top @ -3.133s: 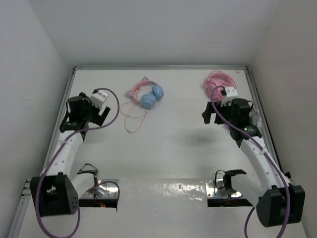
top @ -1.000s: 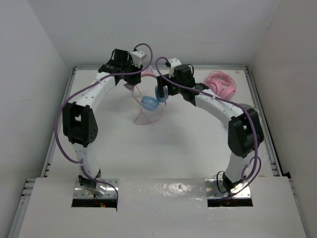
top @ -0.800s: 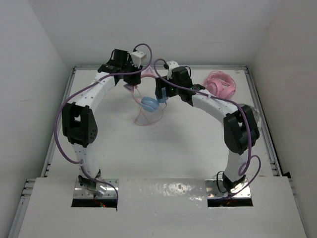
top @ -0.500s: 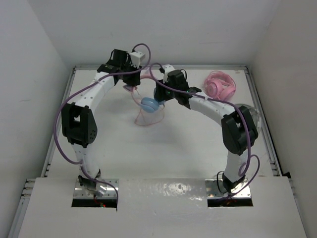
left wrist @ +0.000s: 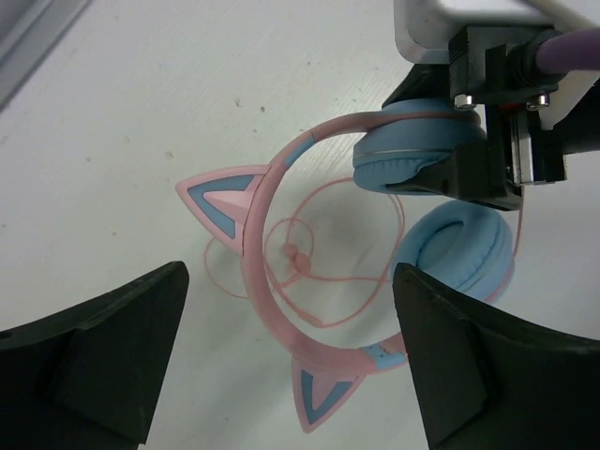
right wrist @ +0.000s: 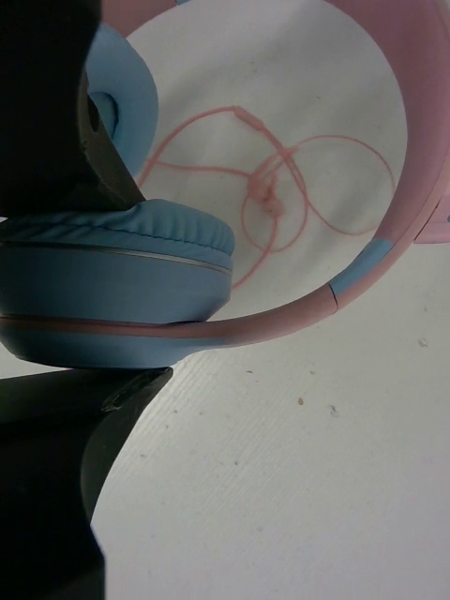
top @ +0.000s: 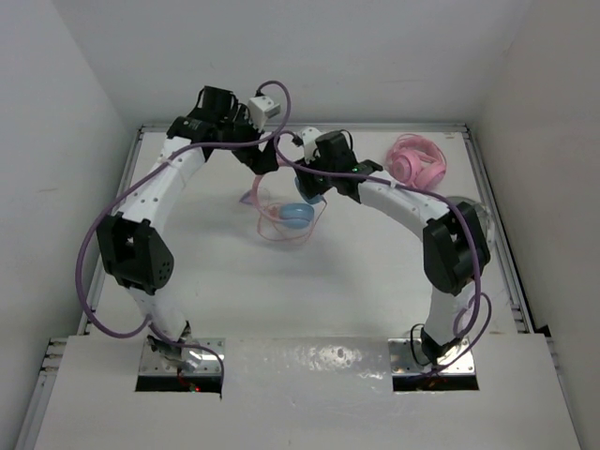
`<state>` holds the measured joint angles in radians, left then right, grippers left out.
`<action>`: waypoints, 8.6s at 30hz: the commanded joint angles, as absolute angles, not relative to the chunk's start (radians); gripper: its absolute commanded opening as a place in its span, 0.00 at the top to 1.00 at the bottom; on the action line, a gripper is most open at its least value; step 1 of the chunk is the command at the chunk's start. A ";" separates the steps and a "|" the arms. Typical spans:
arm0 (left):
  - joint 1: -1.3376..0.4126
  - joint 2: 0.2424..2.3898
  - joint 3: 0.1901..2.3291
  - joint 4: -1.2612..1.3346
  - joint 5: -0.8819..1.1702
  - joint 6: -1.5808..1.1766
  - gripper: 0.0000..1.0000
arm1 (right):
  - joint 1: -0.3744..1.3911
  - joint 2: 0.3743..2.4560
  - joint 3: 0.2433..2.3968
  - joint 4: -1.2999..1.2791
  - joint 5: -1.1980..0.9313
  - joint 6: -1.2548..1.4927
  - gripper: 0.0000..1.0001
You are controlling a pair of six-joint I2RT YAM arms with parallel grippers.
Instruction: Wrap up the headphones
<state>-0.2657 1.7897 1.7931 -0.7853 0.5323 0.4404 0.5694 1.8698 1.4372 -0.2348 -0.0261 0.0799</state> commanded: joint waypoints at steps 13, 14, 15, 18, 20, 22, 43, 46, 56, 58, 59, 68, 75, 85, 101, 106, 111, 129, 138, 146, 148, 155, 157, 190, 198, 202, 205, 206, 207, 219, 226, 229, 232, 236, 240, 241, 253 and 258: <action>-0.302 1.766 1.646 -0.663 0.181 0.388 0.48 | 0.575 1.657 1.456 -0.083 -0.182 -0.064 1.00; -0.301 1.761 1.646 -0.658 0.183 0.381 0.57 | 0.575 1.658 1.460 -0.086 -0.192 -0.064 1.00; -0.302 1.756 1.646 -0.655 0.207 0.364 0.71 | 0.575 1.657 1.462 -0.089 -0.196 -0.066 1.00; -0.302 1.738 1.658 -0.658 0.268 0.324 1.00 | 0.575 1.660 1.468 -0.094 -0.193 -0.066 1.00; -0.302 1.738 1.678 -0.693 0.287 0.298 1.00 | 0.574 1.664 1.479 -0.091 -0.187 -0.057 0.98; -0.295 1.740 1.710 -0.724 0.305 0.253 1.00 | 0.568 1.670 1.515 -0.091 -0.160 -0.022 0.54; -0.097 1.758 2.037 -0.784 0.295 -0.370 1.00 | 0.508 1.417 1.048 0.256 -0.394 0.273 0.39; -0.097 1.752 2.075 -0.782 0.285 -0.368 1.00 | 0.552 1.486 1.043 0.333 -0.375 0.301 0.18; -0.094 1.712 2.123 -0.759 0.333 -0.397 1.00 | 0.564 1.765 1.170 0.460 -0.312 0.348 0.04; -0.086 1.706 2.122 -0.750 0.372 -0.409 1.00 | 0.566 1.820 1.178 0.483 -0.246 0.362 0.05; -0.084 1.704 2.121 -0.746 0.383 -0.413 1.00 | 0.566 1.839 1.181 0.485 -0.171 0.360 0.05; -0.061 1.690 2.076 -0.693 0.480 -0.477 1.00 | 0.568 2.016 1.347 0.440 -0.210 0.457 1.00; -0.046 1.712 2.004 -0.672 0.114 -0.111 1.00 | 0.566 1.637 1.127 0.148 -0.250 0.257 1.00; -0.200 1.801 1.876 -0.537 -0.175 0.423 1.00 | 0.572 1.506 1.771 -0.871 -0.068 -0.236 1.00; -0.512 1.761 1.752 -0.606 -0.005 0.531 1.00 | 0.568 1.588 1.963 -0.467 0.121 -0.393 1.00; -0.514 1.755 1.804 -0.673 0.175 0.423 1.00 | 0.487 1.597 1.924 -0.378 0.010 -0.278 1.00; -0.514 1.740 1.842 -0.738 0.333 0.384 1.00 | 0.362 1.615 1.836 -0.295 -0.064 -0.138 1.00; -0.554 1.740 1.966 -0.831 0.494 0.367 1.00 | 0.290 1.835 2.053 -0.305 -0.127 0.103 1.00; -0.526 1.755 2.184 -0.859 0.758 0.290 1.00 | 0.249 1.825 1.856 -0.235 -0.293 0.225 1.00; -0.438 1.772 2.223 -0.723 0.857 0.070 1.00 | 0.253 1.747 1.594 0.004 -0.523 0.320 0.96; -0.410 1.770 2.195 -0.663 0.891 -0.016 1.00 | 0.252 1.711 1.527 0.093 -0.554 0.357 0.92; -0.400 1.784 2.200 -0.615 0.802 -0.138 1.00 | 0.271 1.697 1.303 0.494 -0.649 0.655 0.67; -0.396 1.784 2.204 -0.598 0.792 -0.190 1.00 | 0.284 1.698 1.273 0.528 -0.650 0.686 0.67; 0.000 1.856 2.197 -0.382 0.510 -0.742 1.00 | 0.623 1.812 1.039 0.408 -0.468 0.534 1.00; 0.000 1.988 2.246 -0.433 0.088 -0.543 1.00 | 0.844 1.701 1.283 -0.114 -0.509 0.168 1.00; 0.000 2.071 2.283 -0.396 -0.112 -0.297 1.00 | 0.850 1.671 1.458 -0.342 -0.546 0.095 1.00; -0.015 2.079 2.203 -0.292 -0.245 -0.093 1.00 | 0.850 1.620 1.555 -0.439 -0.509 0.035 1.00; -0.031 2.071 2.177 -0.261 -0.274 -0.046 1.00 | 0.848 1.609 1.575 -0.457 -0.467 0.008 1.00; -0.035 2.066 2.152 -0.211 -0.276 -0.007 1.00 | 0.850 1.594 1.615 -0.503 -0.441 -0.032 1.00; -0.049 2.014 2.105 -0.150 -0.051 0.109 1.00 | 0.822 1.574 1.651 -0.681 -0.009 -0.253 1.00; -0.113 2.033 2.076 -0.161 -0.184 0.311 1.00 | 0.844 1.569 1.765 -0.713 -0.074 -0.213 1.00; -0.181 1.987 1.953 -0.120 -0.201 0.453 1.00 | 0.844 1.554 1.854 -0.683 -0.052 -0.212 1.00; -0.242 1.925 1.805 -0.063 -0.177 0.523 1.00 | 0.841 1.540 1.899 -0.631 -0.022 -0.232 1.00; -0.290 1.921 1.778 -0.127 -0.129 0.505 1.00 | 0.839 1.549 1.966 -0.565 0.064 -0.287 1.00; -0.313 1.901 1.767 -0.218 -0.006 0.486 1.00 | 0.821 1.563 1.979 -0.516 0.124 -0.313 1.00; -0.327 1.879 1.747 -0.251 0.065 0.492 1.00 | 0.793 1.560 1.968 -0.497 0.138 -0.317 1.00; -0.428 1.775 1.703 -0.529 0.307 0.534 1.00 | 0.459 1.566 1.785 -0.273 0.163 -0.207 1.00; -0.492 1.756 1.697 -0.594 0.336 0.505 1.00 | 0.376 1.606 1.777 -0.230 0.121 -0.114 1.00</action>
<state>-0.4694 1.8122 1.7016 -0.5247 0.2558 0.5007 0.4438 1.6115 1.7546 -0.4011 0.1024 -0.1822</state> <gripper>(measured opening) 0.140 0.003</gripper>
